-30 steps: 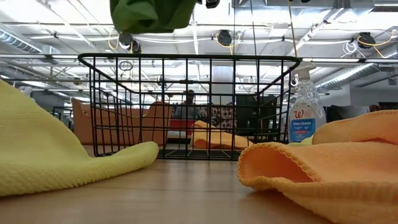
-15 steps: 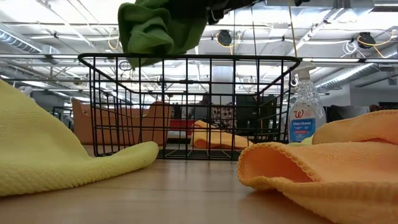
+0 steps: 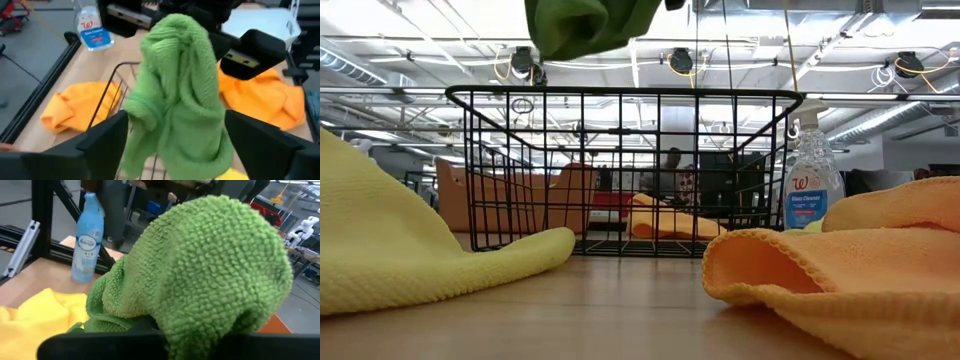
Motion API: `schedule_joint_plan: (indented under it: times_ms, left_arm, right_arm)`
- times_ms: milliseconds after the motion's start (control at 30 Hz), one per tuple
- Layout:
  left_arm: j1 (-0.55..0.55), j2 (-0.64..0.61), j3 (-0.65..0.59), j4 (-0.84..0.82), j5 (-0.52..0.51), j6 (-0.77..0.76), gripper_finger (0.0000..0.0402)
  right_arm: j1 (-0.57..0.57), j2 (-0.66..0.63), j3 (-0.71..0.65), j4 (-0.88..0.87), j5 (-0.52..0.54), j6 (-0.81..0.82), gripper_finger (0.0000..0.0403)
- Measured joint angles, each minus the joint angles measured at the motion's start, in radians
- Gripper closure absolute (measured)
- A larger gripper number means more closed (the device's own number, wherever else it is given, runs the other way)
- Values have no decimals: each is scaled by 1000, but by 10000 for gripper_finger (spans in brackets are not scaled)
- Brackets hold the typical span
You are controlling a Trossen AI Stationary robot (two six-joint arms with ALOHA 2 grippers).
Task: Sort microfiber towel by color & place in baskets
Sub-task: Put the green microfiber cloth into the orange bin
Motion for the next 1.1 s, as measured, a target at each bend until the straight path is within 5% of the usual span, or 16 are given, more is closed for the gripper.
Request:
schedule_joint_plan:
  times_ms: [233, 467, 633, 900, 1100]
  left_arm:
    - [3, 87, 0, 108, -117, -1, 10]
    - [39, 111, -1, 49, -115, -29, 17]
    - [51, 111, -1, 42, -31, 1, 98]
    - [50, 111, -1, 39, 6, 39, 331]
    - [51, 111, -3, 34, 16, 57, 348]
  right_arm:
    - [1, -7, 0, -5, 0, -3, 383]
    - [1, -7, 0, -13, 1, -10, 383]
    - [1, -7, 0, -26, -5, -14, 383]
    - [0, -7, 0, -36, -46, 15, 377]
    - [0, -8, 0, -68, -39, 72, 327]
